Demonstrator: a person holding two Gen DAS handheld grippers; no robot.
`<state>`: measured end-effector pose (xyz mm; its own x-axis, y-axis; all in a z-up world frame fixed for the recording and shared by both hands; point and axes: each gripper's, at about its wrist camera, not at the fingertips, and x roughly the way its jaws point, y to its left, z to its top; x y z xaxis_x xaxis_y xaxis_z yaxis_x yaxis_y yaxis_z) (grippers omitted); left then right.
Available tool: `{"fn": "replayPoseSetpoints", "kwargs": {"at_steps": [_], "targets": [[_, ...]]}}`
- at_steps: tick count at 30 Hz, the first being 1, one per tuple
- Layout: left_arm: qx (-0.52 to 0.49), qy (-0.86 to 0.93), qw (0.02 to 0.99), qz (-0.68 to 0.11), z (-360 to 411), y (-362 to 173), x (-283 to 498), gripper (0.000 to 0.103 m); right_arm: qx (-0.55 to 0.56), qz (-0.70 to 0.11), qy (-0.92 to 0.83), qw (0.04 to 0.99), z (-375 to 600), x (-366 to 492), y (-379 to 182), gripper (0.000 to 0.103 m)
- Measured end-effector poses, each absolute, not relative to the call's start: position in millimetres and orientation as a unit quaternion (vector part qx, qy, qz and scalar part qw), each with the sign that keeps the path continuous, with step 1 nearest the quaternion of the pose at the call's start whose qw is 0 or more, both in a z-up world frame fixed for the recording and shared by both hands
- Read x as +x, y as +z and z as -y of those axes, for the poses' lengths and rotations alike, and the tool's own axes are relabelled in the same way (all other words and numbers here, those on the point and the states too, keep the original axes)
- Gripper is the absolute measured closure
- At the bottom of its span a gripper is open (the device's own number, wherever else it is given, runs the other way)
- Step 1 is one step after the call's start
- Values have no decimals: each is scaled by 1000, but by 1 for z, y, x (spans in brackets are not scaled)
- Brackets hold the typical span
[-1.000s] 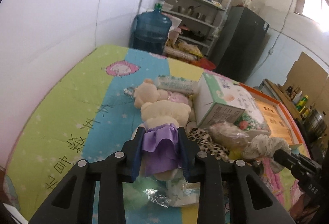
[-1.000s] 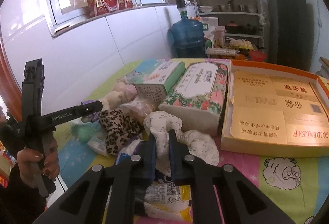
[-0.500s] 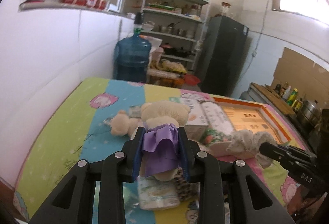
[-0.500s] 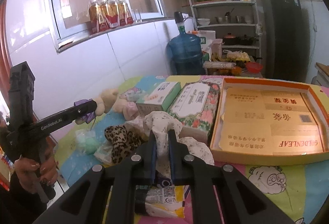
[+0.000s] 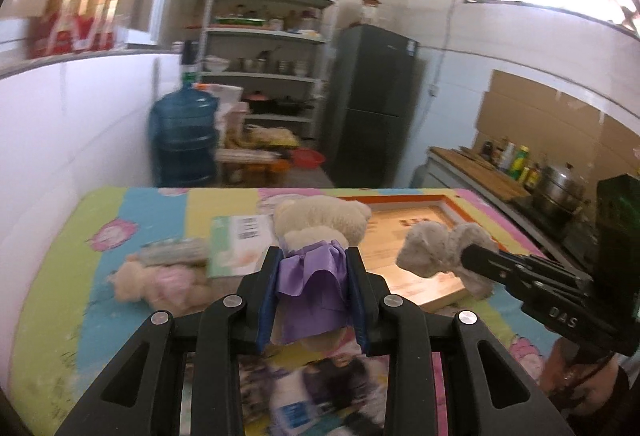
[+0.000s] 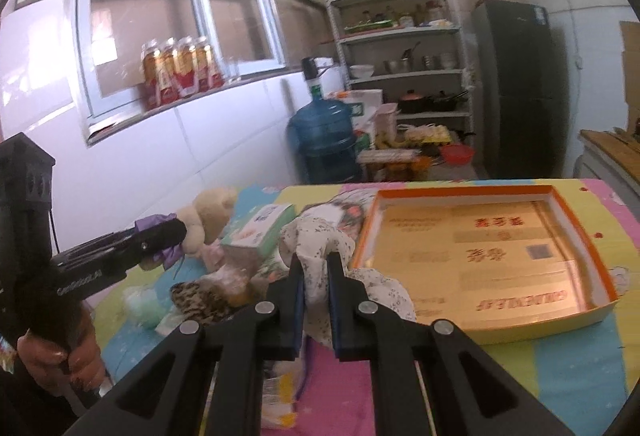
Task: Organize soft objects
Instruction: 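Carry the bear and scrunchie into the gold box with both grippers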
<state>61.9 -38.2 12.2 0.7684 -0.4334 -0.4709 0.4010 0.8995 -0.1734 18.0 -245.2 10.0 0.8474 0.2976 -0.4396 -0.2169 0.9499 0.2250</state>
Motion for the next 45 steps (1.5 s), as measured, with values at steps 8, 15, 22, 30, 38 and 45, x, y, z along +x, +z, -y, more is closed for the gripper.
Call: {"fn": "replayPoseSetpoints", "kwargs": {"at_steps": [8, 15, 22, 30, 38, 45], "targets": [[-23, -274, 925, -263, 93, 17, 76, 71, 91, -228, 81, 966, 284, 21, 14, 92], [-15, -288, 918, -274, 135, 12, 105, 71, 98, -222, 39, 969, 322, 30, 10, 92], [-8, -291, 907, -306, 175, -7, 136, 71, 106, -237, 13, 966, 354, 51, -4, 92], [7, -285, 893, -347, 214, -39, 164, 71, 103, -242, -16, 965, 377, 70, -16, 92], [-4, -287, 863, -415, 223, -73, 187, 70, 109, -275, -26, 955, 387, 89, -36, 92], [-7, -281, 853, -440, 226, -84, 191, 61, 119, -302, -13, 946, 387, 96, -52, 92]]}}
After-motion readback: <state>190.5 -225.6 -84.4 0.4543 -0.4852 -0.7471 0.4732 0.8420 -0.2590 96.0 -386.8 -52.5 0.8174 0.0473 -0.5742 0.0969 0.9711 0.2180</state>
